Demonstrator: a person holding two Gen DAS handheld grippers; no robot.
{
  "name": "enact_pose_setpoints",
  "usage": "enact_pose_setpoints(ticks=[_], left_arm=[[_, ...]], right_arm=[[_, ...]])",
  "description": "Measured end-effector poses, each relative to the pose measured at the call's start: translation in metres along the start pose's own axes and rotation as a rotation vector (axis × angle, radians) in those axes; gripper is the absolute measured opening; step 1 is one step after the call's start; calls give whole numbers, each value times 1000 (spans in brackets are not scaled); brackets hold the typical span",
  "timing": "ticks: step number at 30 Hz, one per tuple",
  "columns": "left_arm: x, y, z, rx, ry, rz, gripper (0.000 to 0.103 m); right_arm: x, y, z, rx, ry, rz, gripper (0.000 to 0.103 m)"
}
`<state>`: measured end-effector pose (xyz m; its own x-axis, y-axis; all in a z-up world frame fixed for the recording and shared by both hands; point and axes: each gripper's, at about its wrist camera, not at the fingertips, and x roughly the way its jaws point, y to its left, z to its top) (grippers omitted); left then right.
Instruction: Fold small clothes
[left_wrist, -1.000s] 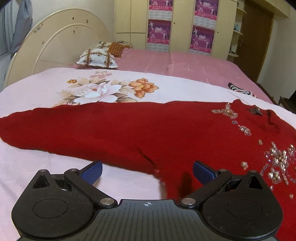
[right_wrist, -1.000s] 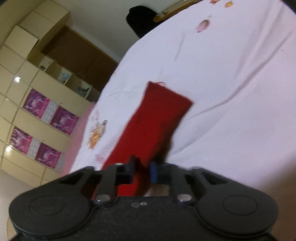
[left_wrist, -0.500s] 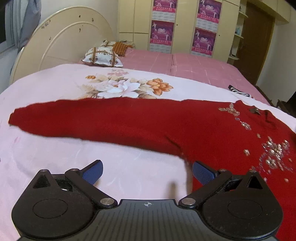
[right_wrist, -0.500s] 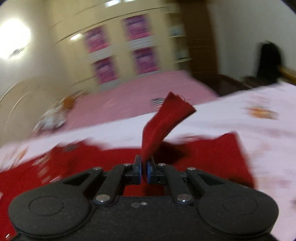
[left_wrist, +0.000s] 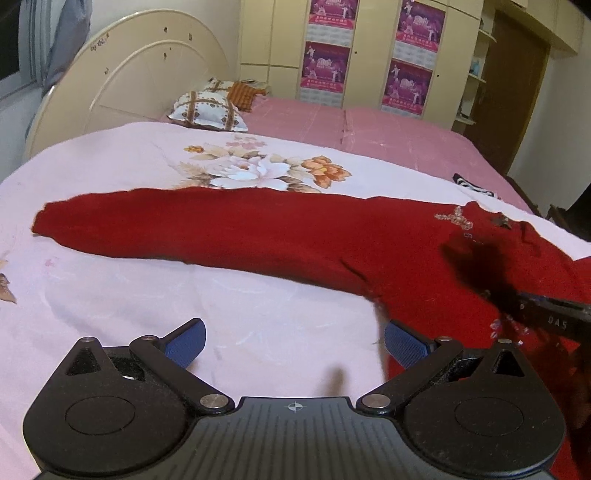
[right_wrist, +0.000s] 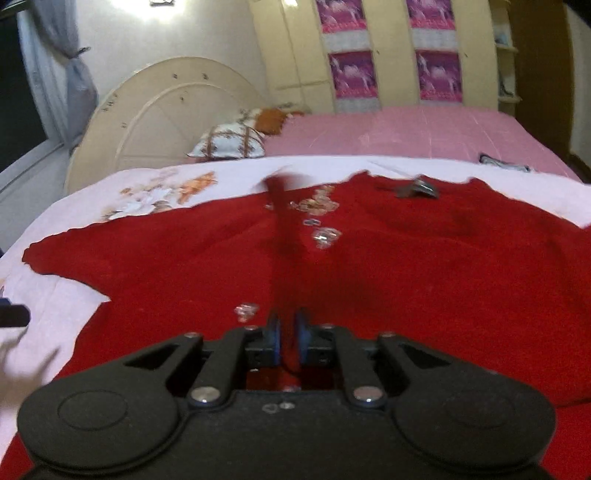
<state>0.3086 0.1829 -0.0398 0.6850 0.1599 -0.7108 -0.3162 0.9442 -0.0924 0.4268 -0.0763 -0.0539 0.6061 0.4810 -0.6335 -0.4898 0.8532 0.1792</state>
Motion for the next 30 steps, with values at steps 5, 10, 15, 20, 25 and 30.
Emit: enact_pose_setpoints(ticks=[5,10,15,20,25,30], left_arm=[[17,-42,10,-23,6,-153,56],[57,-93,19,-125,81,-341,49],[90,-119,18,-178,143,-348,65],[106,-131,23,-194,128,-356,67],[109,-135,22,-173,129,-340,9],[90,-128,30,-164,60,-398,4]], right_arm=[[-39,-28,-5,80,-81,-29,21],[-91,-84,-28,261,-113,-78,24],[-134,-147,-58,510,-160,-45,36],[-152,-205,-87,818,-227,38,53],[-153,-233,-112,1039,-291,121,53],[-144,-246,-125,1178,-316,187,53]])
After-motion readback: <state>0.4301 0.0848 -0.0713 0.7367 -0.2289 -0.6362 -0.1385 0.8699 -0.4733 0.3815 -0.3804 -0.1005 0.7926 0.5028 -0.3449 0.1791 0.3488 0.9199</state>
